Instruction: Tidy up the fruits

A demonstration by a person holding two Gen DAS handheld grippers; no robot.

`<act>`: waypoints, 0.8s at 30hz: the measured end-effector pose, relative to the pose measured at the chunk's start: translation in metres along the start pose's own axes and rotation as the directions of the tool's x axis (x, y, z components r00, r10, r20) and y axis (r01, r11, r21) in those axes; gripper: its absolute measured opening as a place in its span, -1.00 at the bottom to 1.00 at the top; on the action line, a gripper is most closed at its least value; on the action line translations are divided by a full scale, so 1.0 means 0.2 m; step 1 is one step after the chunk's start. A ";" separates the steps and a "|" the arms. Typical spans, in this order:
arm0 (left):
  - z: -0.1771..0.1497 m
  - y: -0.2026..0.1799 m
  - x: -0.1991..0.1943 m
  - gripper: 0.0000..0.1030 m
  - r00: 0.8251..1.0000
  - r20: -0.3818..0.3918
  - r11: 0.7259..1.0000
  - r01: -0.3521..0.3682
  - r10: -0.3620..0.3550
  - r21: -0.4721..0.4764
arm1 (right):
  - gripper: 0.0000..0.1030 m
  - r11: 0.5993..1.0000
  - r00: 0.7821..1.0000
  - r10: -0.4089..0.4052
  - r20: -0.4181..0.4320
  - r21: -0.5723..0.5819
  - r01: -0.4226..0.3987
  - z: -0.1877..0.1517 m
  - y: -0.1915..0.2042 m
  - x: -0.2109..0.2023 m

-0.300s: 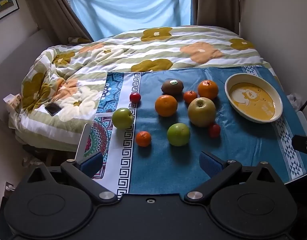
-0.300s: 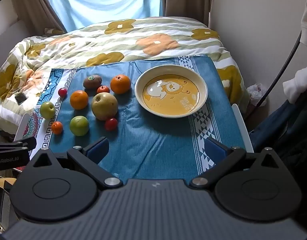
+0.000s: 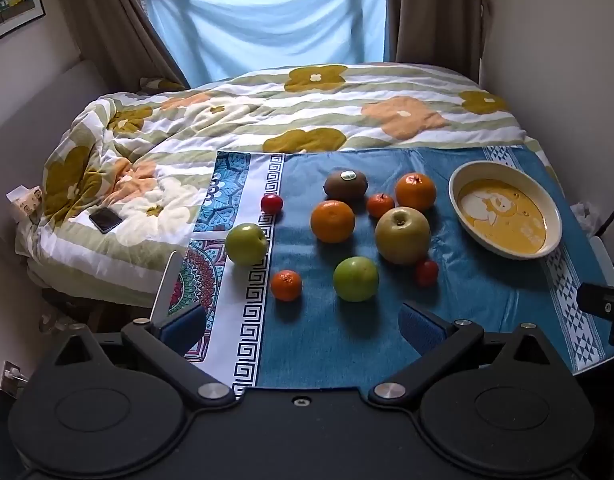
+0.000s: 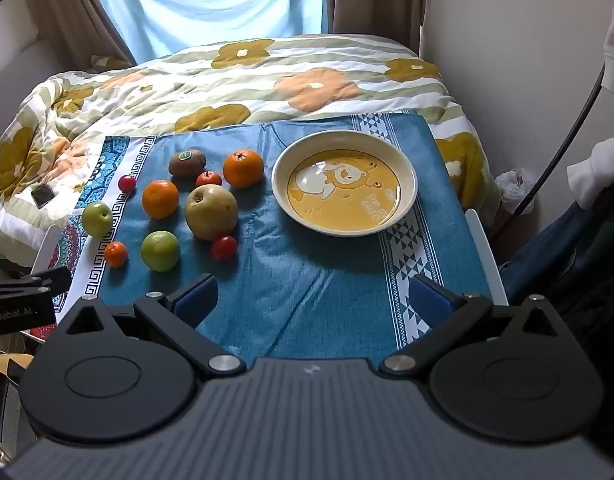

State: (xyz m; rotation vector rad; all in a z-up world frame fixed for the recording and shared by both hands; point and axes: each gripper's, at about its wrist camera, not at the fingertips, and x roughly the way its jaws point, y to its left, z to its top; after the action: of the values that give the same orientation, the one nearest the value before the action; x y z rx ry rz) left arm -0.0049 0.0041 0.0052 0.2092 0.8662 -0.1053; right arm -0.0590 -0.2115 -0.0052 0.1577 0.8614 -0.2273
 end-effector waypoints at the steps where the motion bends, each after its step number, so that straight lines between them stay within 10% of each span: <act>1: 0.00 0.00 0.00 1.00 1.000 0.001 1.000 -0.005 0.005 0.001 | 1.00 1.000 1.000 0.000 0.000 0.000 0.000 0.00 0.00 0.00; 24: -0.01 0.03 -0.01 1.00 1.000 0.020 1.000 -0.002 0.002 -0.008 | 1.00 0.999 1.000 0.010 0.014 -0.034 -0.010 0.01 0.05 -0.02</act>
State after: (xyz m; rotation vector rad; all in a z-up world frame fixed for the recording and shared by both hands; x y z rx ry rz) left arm -0.0068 0.0095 0.0069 0.2011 0.8459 -0.1018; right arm -0.0583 -0.2024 -0.0002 0.1281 0.8494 -0.2041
